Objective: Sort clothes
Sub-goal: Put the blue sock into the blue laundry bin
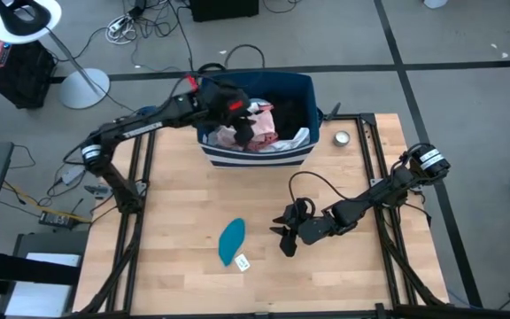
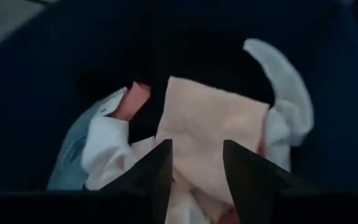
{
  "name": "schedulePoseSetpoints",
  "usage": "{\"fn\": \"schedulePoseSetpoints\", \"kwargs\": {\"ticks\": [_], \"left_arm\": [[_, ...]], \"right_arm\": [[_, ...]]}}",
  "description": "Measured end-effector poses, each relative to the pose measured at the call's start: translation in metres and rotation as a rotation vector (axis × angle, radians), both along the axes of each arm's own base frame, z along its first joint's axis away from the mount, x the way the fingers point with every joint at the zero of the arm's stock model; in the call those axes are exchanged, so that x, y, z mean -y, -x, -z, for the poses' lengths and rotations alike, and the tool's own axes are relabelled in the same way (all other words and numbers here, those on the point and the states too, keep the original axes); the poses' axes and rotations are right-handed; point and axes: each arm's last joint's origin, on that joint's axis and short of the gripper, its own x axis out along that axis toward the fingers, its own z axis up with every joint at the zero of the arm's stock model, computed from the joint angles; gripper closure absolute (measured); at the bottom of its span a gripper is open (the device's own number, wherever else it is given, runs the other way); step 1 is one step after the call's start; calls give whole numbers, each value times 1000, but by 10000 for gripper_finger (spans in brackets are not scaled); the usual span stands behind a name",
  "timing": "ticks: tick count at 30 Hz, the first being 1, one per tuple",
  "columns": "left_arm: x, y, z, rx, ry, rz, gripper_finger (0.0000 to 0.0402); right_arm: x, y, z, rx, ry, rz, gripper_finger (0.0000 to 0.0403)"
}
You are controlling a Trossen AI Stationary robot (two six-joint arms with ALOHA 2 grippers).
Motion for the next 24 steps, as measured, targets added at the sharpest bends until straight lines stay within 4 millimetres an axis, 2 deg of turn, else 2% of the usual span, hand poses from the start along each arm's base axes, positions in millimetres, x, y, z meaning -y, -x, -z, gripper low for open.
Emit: {"fn": "schedulePoseSetpoints", "kwargs": {"ticks": [6,12,15,24], "left_arm": [[30,28,-32,21,-40,60,254],[76,48,-40,4,-41,119,254],[101,56,-32,-2,-10,150,254],[170,74,31,-64,106,120,254]], "right_arm": [[0,0,0,1,-1,0,266],[0,0,0,4,-3,1,266],[0,0,0,5,-5,2,266],[0,0,-1,8,-12,6,266]]}}
